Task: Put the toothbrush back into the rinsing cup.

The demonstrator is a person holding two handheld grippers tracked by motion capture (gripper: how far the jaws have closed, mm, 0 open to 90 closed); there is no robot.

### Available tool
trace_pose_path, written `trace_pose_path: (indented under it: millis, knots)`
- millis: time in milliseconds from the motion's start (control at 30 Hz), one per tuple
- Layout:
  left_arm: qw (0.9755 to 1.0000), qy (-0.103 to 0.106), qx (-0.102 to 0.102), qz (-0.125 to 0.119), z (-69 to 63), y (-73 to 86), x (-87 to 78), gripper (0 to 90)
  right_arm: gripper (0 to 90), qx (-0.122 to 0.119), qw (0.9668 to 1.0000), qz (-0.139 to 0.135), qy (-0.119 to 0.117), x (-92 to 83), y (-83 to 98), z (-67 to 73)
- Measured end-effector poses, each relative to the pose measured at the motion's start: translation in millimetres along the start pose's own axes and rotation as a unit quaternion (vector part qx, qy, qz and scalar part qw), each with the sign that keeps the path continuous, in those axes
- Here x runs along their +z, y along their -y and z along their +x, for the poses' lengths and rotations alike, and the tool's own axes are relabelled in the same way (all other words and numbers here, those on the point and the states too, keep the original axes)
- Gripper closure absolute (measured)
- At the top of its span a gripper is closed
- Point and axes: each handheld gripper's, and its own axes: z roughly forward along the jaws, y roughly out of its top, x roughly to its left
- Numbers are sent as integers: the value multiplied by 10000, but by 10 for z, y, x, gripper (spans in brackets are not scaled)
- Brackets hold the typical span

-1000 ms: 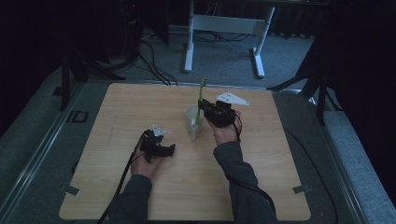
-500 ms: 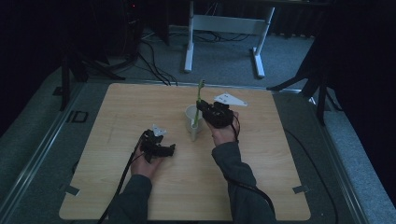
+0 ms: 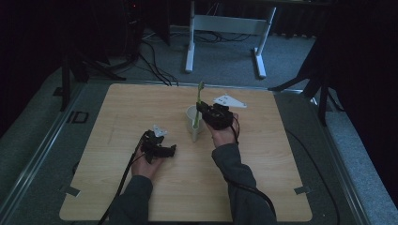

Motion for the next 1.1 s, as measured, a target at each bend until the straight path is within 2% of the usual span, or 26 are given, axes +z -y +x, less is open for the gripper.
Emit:
trace_pose_path:
  millis: [467,1100]
  knots:
    - [10000,0,1,1,0,0,0,142,817,9,10000,1,12,3,15,-5]
    - [10000,-1,2,-1,0,0,0,142,815,-95,9999,92,77,47,101,10]
